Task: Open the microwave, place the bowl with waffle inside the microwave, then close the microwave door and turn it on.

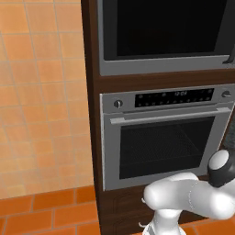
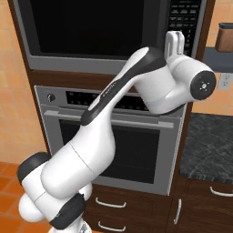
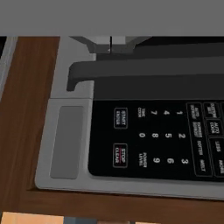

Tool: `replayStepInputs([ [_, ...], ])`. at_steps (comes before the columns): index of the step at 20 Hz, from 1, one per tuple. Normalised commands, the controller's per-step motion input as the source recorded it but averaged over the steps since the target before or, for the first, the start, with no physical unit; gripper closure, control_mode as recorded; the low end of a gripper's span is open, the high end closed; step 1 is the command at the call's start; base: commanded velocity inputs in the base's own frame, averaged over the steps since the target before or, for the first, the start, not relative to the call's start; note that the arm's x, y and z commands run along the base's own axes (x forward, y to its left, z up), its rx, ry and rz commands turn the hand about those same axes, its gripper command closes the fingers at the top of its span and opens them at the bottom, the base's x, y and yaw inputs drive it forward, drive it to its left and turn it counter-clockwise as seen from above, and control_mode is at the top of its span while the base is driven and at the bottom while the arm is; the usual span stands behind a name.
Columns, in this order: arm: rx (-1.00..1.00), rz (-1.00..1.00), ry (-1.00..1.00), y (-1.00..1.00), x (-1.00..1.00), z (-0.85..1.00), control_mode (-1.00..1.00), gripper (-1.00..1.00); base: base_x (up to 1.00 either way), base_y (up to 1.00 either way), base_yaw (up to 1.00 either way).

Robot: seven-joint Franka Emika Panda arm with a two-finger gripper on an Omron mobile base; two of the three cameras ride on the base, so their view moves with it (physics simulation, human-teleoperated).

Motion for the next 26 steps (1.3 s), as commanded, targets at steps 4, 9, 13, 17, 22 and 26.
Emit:
replayStepInputs([
  [4, 0.00, 0.00, -0.13, -0.28, 0.47, -0.04, -1.00, 1.00, 0.00, 0.00, 0.00],
  [9, 0.00, 0.00, -0.10, -0.14, 0.46, 0.00, -1.00, 1.00, 0.00, 0.00, 0.00],
  [13, 0.00, 0.00, -0.01, -0.10, 0.41, 0.00, -1.00, 1.00, 0.00, 0.00, 0.00],
  [17, 0.00, 0.00, 0.00, -0.26, 0.51, 0.00, -1.00, 1.00, 0.00, 0.00, 0.00],
  [22, 0.00, 0.00, -0.03, -0.25, 0.56, 0.00, -1.00, 1.00, 0.00, 0.00, 0.00],
  [26, 0.00, 0.00, -0.04, -0.16, 0.28, 0.00, -1.00, 1.00, 0.00, 0.00, 0.00],
])
